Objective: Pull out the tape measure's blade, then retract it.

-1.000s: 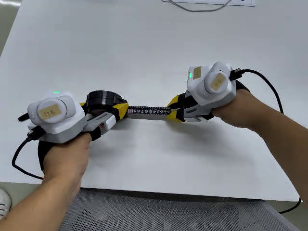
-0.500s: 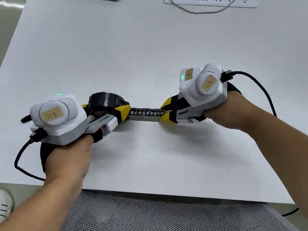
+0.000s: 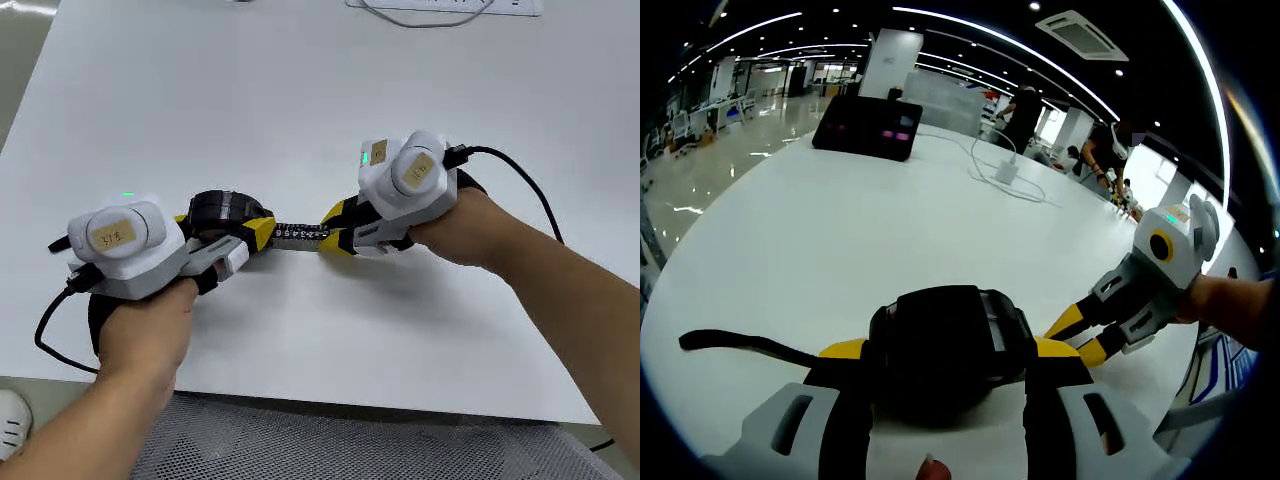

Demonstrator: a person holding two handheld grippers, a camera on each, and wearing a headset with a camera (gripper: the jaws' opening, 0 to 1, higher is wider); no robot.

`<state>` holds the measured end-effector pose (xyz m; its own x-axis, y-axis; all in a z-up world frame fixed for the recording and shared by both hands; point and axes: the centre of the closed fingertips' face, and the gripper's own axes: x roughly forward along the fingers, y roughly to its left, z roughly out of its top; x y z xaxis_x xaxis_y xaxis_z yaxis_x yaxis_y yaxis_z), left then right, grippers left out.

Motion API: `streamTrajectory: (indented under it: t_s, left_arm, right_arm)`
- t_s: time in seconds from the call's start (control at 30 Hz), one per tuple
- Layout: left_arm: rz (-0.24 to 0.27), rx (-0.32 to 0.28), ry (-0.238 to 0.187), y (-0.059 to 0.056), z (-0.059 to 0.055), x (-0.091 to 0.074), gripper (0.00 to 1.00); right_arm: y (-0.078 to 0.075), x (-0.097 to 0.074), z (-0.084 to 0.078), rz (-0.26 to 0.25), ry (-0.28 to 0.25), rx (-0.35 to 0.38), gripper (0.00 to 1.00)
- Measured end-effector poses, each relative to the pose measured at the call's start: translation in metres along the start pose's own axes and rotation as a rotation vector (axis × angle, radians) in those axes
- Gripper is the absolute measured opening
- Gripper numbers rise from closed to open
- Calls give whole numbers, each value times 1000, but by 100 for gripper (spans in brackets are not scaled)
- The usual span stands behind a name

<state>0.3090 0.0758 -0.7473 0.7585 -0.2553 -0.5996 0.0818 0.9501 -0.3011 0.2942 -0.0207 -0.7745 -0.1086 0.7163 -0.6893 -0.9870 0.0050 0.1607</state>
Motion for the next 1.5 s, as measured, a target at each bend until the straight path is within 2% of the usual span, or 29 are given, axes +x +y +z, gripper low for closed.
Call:
streamTrajectory:
  t_s: [1.5]
  left_arm:
    - [-11, -2, 4, 0, -1, 0, 56]
  right_arm:
    - [4, 37, 35, 2, -82, -5, 11]
